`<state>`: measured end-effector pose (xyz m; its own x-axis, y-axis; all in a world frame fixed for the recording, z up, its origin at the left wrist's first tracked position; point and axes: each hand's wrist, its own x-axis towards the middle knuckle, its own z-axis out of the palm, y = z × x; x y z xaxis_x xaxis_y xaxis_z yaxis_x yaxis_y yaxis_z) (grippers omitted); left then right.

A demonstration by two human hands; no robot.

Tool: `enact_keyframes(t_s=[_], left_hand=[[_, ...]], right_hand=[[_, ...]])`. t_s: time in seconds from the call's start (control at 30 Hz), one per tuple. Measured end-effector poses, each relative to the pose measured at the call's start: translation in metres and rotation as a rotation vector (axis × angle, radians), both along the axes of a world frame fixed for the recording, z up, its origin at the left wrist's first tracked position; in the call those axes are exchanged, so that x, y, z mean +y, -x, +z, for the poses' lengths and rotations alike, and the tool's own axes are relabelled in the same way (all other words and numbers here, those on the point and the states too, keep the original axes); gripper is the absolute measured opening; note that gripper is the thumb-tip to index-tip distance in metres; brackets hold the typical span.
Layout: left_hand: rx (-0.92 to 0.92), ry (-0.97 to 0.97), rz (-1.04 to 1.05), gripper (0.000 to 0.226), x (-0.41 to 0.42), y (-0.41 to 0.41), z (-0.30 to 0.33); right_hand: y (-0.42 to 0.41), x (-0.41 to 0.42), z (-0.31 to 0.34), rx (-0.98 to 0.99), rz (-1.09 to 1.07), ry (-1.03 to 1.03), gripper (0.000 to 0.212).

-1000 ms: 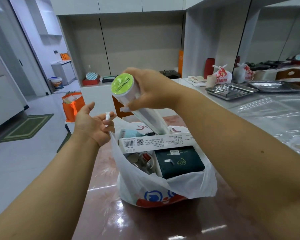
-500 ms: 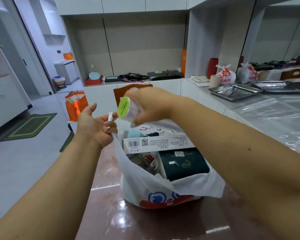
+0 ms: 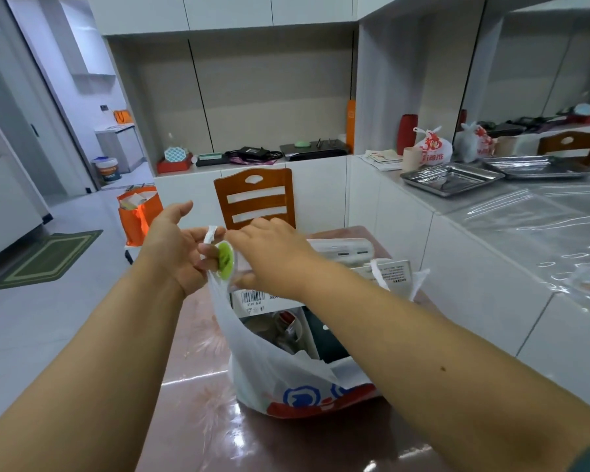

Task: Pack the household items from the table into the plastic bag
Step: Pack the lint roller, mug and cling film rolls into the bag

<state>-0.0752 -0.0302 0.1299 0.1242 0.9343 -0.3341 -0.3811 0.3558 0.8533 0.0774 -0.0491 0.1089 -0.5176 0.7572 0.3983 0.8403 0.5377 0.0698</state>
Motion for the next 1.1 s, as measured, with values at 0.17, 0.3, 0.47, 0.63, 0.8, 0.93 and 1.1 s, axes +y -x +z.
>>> enact_keyframes(t_s=[0.17, 0.3, 0.47, 0.63, 0.8, 0.93, 1.1], left_hand=[[-0.139, 0.035, 0.067, 0.067, -0.001, 0.017, -0.010], [-0.174, 0.031, 0.089, 0.062, -0.003, 0.010, -0.009], [-0.170, -0.005, 0.048, 0.062, -0.004, -0.002, -0.008], [-0.182, -0.037, 0.014, 0.066, -0.002, 0.000, -0.009], [-0.126, -0.120, -0.044, 0.059, -0.004, -0.003, -0.005], [-0.029, -0.188, 0.041, 0.041, -0.011, -0.011, -0.001], [0.081, -0.156, 0.274, 0.024, -0.018, -0.023, 0.004]], right_hand=[[-0.038, -0.004, 0.036, 0.576, 0.048, 0.042, 0.051], [-0.066, -0.013, 0.078, 0.921, 0.156, -0.025, 0.056], [-0.061, -0.023, 0.084, 0.912, 0.240, 0.060, 0.057], [-0.035, -0.009, 0.059, 0.652, 0.185, 0.228, 0.053], [-0.005, -0.004, 0.043, 0.557, 0.196, 0.334, 0.057], [-0.001, -0.012, 0.028, 0.641, 0.138, 0.379, 0.061], [-0.060, -0.031, 0.010, 0.768, -0.592, 0.208, 0.041]])
